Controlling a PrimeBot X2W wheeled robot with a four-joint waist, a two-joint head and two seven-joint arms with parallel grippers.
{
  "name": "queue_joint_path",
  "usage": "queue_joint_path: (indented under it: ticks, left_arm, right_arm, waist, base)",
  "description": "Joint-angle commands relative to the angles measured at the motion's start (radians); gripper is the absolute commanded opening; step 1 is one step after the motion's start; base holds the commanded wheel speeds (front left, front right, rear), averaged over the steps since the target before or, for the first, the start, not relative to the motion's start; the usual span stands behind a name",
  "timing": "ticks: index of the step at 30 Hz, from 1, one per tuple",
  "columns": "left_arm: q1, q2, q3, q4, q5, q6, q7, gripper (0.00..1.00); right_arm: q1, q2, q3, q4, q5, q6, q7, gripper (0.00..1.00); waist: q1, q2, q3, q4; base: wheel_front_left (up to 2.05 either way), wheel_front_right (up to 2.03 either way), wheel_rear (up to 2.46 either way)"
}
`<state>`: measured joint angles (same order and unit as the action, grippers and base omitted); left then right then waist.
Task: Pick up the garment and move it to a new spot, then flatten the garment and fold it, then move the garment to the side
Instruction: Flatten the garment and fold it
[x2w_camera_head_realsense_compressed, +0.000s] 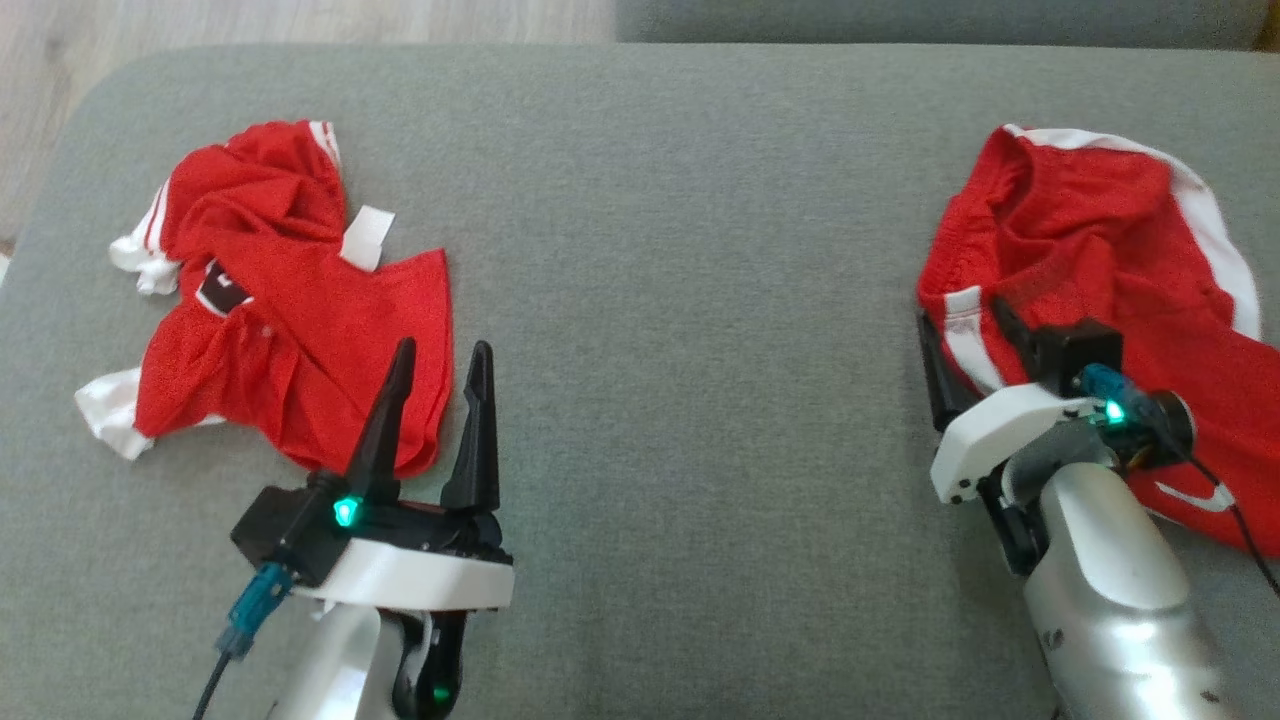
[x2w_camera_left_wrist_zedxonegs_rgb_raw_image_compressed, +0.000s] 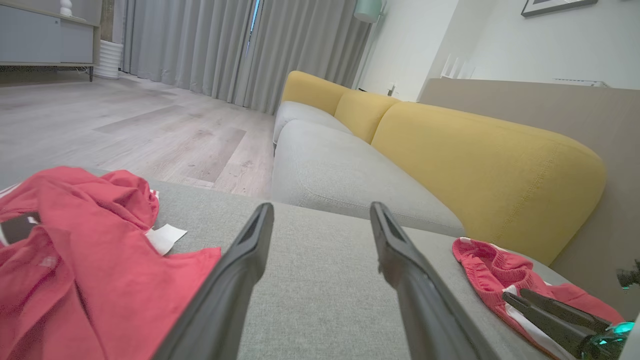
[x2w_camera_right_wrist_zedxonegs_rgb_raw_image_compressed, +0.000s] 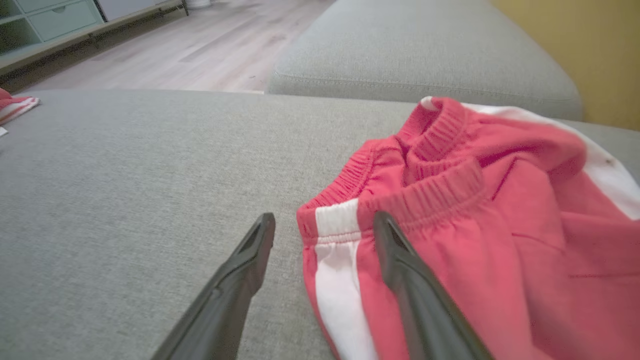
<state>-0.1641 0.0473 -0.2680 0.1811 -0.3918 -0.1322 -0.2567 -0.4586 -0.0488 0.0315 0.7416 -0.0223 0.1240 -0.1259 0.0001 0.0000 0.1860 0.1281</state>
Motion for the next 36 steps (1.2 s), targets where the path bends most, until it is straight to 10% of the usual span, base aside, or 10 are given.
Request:
queue_joint_path:
  ticks: [1, 7, 8, 9, 10, 33, 34, 35, 36]
  left_arm:
    - [-0.039, 0.003, 0.02, -0.031, -0.004, 0.002, -0.005, 1.0]
    - [-0.049, 0.003, 0.01, -0.035, -0.007, 0.002, -0.005, 1.0]
    - [-0.051, 0.003, 0.009, -0.035, -0.007, 0.002, -0.005, 1.0]
    - [-0.053, 0.003, 0.007, -0.034, -0.007, 0.002, -0.005, 1.0]
    - [-0.055, 0.003, 0.005, -0.033, -0.008, 0.002, -0.005, 1.0]
    - [-0.04, 0.003, 0.023, -0.019, 0.001, 0.002, -0.005, 1.0]
    - [-0.038, 0.003, 0.027, -0.02, 0.002, 0.002, -0.005, 1.0]
    - [-0.036, 0.003, 0.031, -0.02, 0.003, 0.002, -0.005, 1.0]
    - [-0.034, 0.003, 0.035, -0.02, 0.004, 0.002, -0.005, 1.0]
  right_arm:
    - [-0.043, -0.002, 0.008, -0.009, -0.008, 0.007, -0.001, 1.0]
    - [-0.123, -0.001, -0.013, 0.135, -0.023, 0.007, -0.01, 1.0]
    - [-0.132, -0.001, -0.006, 0.153, -0.02, 0.007, -0.013, 0.74]
    - [-0.14, -0.001, 0.004, 0.171, -0.016, 0.007, -0.017, 0.13]
    - [-0.146, -0.001, 0.02, 0.188, -0.009, 0.007, -0.022, 0.0]
    - [-0.142, -0.001, 0.928, 0.042, 0.47, 0.007, -0.087, 0.0]
    - [-0.146, -0.001, 0.949, 0.042, 0.484, 0.007, -0.088, 0.63]
    - [-0.15, -0.001, 0.965, 0.042, 0.499, 0.007, -0.088, 1.0]
    - [-0.155, -0.001, 0.979, 0.042, 0.512, 0.007, -0.089, 1.0]
  waist:
    - [-0.0001, 0.0, 0.01, 0.012]
    - [-0.0001, 0.0, 0.037, 0.031]
    - [-0.0001, 0.0, 0.04, 0.032]
    - [-0.0001, 0.0, 0.042, 0.032]
    - [-0.0001, 0.0, 0.043, 0.032]
    - [-0.0001, 0.0, -0.012, -0.013]
    - [-0.0001, 0.0, -0.015, -0.018]
    - [-0.0001, 0.0, -0.018, -0.022]
    - [-0.0001, 0.0, -0.021, -0.027]
  base:
    - [0.0, 0.0, 0.0]
    - [0.0, 0.0, 0.0]
    - [0.0, 0.0, 0.0]
    - [0.0, 0.0, 0.0]
    - [0.0, 0.0, 0.0]
    - [0.0, 0.0, 0.0]
    - [0.0, 0.0, 0.0]
    - [0.0, 0.0, 0.0]
    - [0.0, 0.0, 0.0]
